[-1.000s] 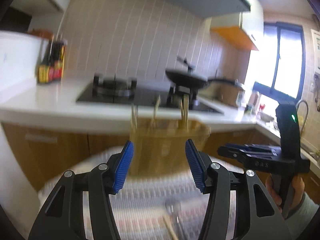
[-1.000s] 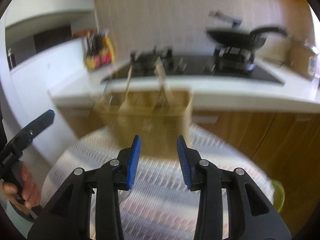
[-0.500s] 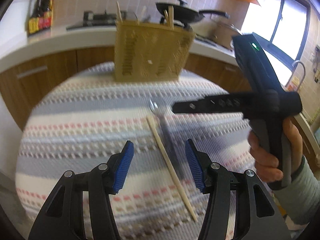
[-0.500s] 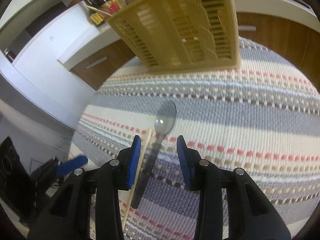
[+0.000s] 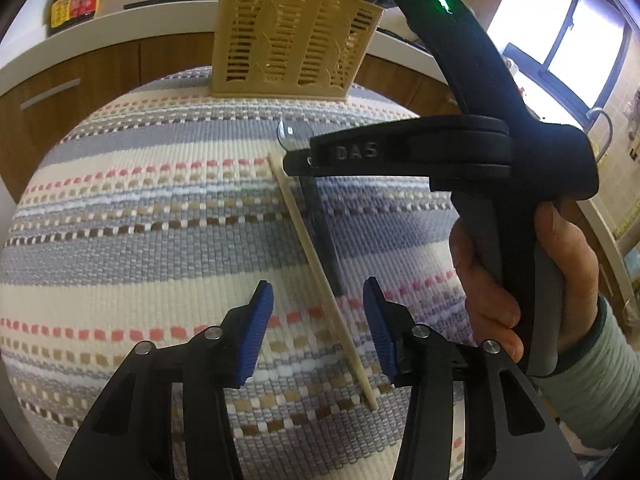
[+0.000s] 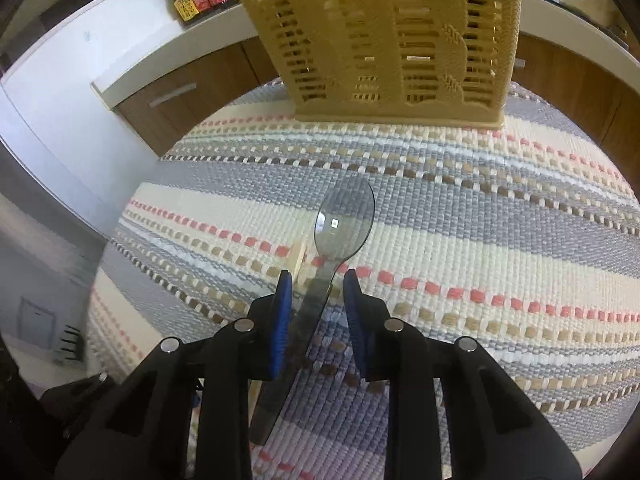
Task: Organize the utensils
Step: 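Grasp the clear spoon with the right tool while the left grasps the last chopstick, then lift the spoon and chopstick and lower them into the yellow basket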
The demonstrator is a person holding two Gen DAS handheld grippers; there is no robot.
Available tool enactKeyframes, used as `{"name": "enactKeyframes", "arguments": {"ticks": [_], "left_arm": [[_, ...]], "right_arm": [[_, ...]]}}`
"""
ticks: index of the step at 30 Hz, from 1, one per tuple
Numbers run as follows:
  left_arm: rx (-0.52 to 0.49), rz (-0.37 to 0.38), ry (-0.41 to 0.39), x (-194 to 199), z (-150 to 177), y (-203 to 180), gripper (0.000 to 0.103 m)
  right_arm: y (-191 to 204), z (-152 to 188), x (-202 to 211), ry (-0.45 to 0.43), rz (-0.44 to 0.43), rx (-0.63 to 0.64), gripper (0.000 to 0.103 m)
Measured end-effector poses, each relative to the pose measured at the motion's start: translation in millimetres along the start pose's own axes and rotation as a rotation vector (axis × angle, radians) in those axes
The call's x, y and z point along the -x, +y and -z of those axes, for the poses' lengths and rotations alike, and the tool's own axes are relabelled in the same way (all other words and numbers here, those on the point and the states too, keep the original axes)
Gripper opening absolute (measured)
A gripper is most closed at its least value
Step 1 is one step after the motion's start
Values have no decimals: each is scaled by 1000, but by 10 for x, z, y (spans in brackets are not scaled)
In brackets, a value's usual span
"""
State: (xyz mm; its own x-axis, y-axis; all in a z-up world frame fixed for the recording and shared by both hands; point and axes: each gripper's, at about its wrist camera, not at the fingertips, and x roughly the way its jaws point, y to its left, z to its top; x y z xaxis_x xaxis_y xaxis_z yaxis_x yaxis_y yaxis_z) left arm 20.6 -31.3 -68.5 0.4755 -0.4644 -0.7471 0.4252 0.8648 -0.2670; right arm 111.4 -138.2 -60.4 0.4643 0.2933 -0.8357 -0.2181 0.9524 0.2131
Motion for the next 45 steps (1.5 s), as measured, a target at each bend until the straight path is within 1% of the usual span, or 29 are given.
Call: {"name": "enactKeyframes", "arguments": {"ticks": [4,9,11,13,17,18,21,23,25,29,31,34,35,39,42,44,45], "left_arm": [[-45,-48,-3,15,39,-104,44],[-112,-123,6,14,63,-237,44],[-119,-134,14,8,50,-252,44],[-98,-126,19,-5,-3,-224,44],[-11,-87,30,-81,-189,-62,35],[6,-77,40,-108,-238,-21,34],[23,-73,60,-184,-352,30,31],[10,-95,82,-237,-430,14,31],[-26,-134,116,-308,-505,-46,31],[-82,-199,158,-426,-589,-154,31],[-111,-235,161,-489,-604,-178,25],[-136,-277,155,-505,-587,-174,10],[-138,-287,153,-508,-587,-158,8],[-106,-256,151,-412,-544,-62,4],[-73,-240,156,-307,-492,49,4],[-49,-236,156,-263,-480,146,4],[-44,-233,160,-251,-479,182,4]], "right_arm": [[102,36,-33,-9,73,70,14],[130,88,-13,7,111,124,11],[61,125,63,16,129,133,11],[-26,169,130,28,148,126,11],[-309,254,273,72,108,59,10],[-389,285,314,84,93,43,10],[-533,343,392,111,67,16,10],[-611,370,428,144,35,0,10],[-659,368,446,179,11,-17,10],[-662,364,481,240,-5,-25,11],[-657,364,490,251,-2,-19,11],[-594,352,459,253,18,-5,11],[-554,343,436,251,28,0,11],[-362,381,379,238,91,54,10],[-386,406,398,235,107,26,10],[-437,424,433,223,153,21,10],[-458,434,443,224,163,22,10]]}}
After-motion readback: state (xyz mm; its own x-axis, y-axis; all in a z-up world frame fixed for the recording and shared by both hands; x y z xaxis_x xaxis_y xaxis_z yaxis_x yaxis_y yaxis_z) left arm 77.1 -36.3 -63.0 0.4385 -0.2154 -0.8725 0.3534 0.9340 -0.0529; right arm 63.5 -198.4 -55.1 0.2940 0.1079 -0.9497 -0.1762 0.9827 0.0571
